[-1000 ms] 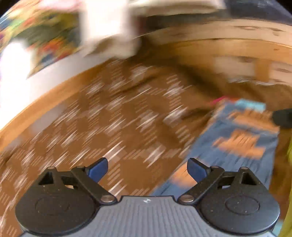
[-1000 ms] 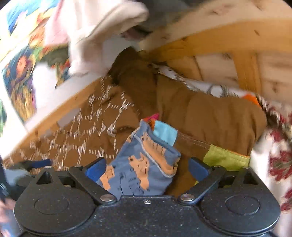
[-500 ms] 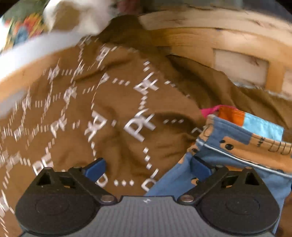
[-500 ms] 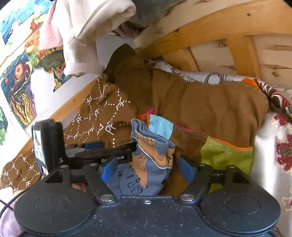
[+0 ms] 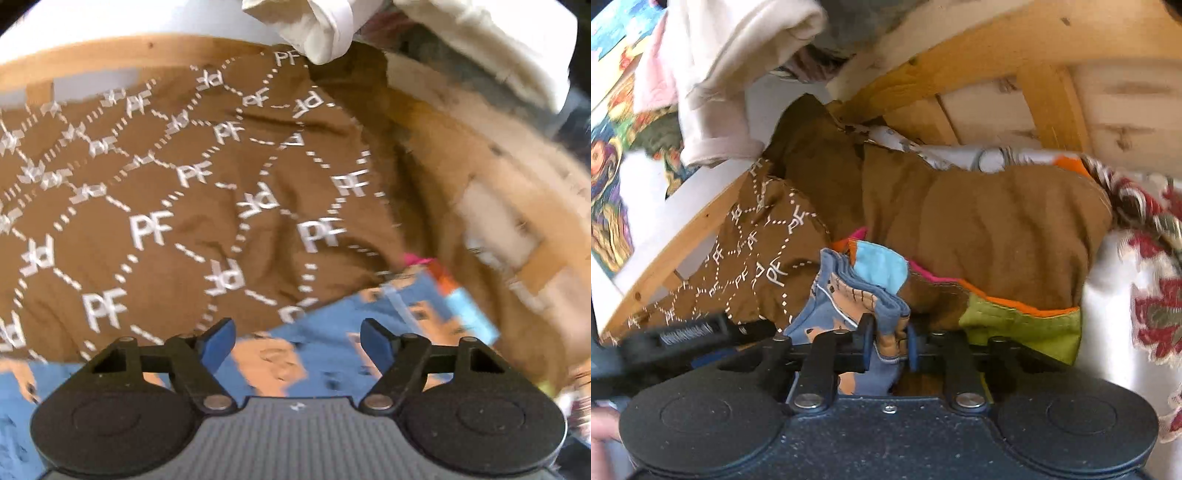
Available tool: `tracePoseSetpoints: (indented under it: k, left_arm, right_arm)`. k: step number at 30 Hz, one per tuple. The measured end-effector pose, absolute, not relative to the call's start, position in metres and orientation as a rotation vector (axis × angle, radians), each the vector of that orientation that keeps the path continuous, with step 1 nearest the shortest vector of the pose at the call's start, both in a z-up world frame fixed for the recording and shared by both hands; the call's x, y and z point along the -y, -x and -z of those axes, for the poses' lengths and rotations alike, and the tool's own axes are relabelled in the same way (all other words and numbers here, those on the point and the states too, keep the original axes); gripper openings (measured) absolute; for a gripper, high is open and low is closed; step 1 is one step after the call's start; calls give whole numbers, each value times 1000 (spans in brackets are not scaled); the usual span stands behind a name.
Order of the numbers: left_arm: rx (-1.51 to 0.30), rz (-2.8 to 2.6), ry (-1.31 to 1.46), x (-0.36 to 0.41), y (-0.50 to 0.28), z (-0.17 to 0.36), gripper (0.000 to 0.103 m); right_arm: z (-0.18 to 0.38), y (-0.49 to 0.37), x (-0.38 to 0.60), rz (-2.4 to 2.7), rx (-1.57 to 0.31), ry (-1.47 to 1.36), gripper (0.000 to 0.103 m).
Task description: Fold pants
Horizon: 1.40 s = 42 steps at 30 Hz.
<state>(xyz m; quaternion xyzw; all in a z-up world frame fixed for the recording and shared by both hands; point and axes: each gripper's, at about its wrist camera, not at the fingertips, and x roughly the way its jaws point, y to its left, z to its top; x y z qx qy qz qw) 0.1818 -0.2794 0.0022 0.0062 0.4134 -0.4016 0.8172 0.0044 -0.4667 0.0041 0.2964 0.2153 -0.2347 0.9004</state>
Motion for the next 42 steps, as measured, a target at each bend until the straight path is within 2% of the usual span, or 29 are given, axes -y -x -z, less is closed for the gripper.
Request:
tracePoseSetpoints:
  k: [6, 12, 17, 20, 21, 24, 27, 31, 42]
  left_arm:
    - [-1048, 1017, 185, 266, -191, -13, 80]
    - [-1165, 1041, 219, 256, -202, 12, 80]
    - [-1226, 978, 279, 240, -208, 44, 79]
    - [-1197, 961, 323, 227, -205, 51, 72]
    - [-1185, 956, 325, 225, -203, 52, 65]
    - [-1151, 922, 278, 226, -199, 51, 30]
    - [-1143, 902, 298, 223, -199, 50, 16]
    - [-1098, 894, 300, 214, -195, 44, 11]
    - [-1003, 852, 255, 190, -180, 19, 10]
  right_arm:
    - [-20, -18, 403, 424, -453, -111, 13]
    - [-2, -28, 328, 250, -512, 329, 13]
    - [18, -35, 308, 145, -598, 422, 13]
    - [22, -38, 310, 134, -625, 417, 13]
    - [23, -39, 310, 131, -627, 412, 13]
    - [23, -40, 311, 127, -632, 410, 13]
    - [25, -39, 309, 124, -635, 410, 13]
    - [24, -38, 308, 124, -626, 410, 13]
    - [14, -30, 295, 67, -560, 388, 13]
